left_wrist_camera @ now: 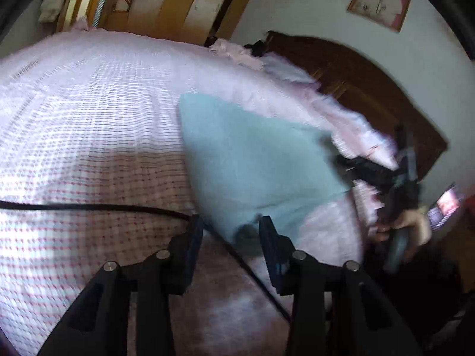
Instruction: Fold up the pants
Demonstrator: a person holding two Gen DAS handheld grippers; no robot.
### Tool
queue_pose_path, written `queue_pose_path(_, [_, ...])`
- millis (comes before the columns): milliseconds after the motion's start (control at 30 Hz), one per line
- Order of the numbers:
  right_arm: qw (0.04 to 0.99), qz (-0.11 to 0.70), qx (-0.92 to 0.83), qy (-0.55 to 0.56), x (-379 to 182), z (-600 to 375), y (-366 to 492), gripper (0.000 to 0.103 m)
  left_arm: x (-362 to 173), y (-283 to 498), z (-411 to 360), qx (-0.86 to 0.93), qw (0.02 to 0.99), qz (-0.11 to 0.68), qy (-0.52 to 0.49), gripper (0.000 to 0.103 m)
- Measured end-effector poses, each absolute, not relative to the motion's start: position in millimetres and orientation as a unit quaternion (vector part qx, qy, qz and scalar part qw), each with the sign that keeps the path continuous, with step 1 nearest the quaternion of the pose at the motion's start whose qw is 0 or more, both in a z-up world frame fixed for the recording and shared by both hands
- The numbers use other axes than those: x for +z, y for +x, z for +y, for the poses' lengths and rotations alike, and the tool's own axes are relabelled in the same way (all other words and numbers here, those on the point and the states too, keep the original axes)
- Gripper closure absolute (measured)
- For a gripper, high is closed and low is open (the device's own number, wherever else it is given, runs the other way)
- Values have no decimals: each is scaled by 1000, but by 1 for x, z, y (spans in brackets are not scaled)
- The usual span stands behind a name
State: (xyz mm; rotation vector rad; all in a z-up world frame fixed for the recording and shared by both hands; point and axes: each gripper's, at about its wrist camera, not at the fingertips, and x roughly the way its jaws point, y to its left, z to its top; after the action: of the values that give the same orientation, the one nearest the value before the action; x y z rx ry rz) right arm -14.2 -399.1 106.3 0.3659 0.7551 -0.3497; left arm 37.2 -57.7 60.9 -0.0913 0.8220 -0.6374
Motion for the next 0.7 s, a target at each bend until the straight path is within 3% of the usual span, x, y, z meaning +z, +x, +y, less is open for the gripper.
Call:
queue_pose_path(100, [897,370,-169,172,105,-395,-12,41,53,38,-62,-292,873,390,-34,63])
queue_pose_path(467, [891,384,-170,175,99,-397,-8,36,50,12,-99,-249,896,343,132,92])
queue_pose_path(700, [886,390,-168,186,95,-398,-7,34,48,12,-107,-197,893,353,198,97])
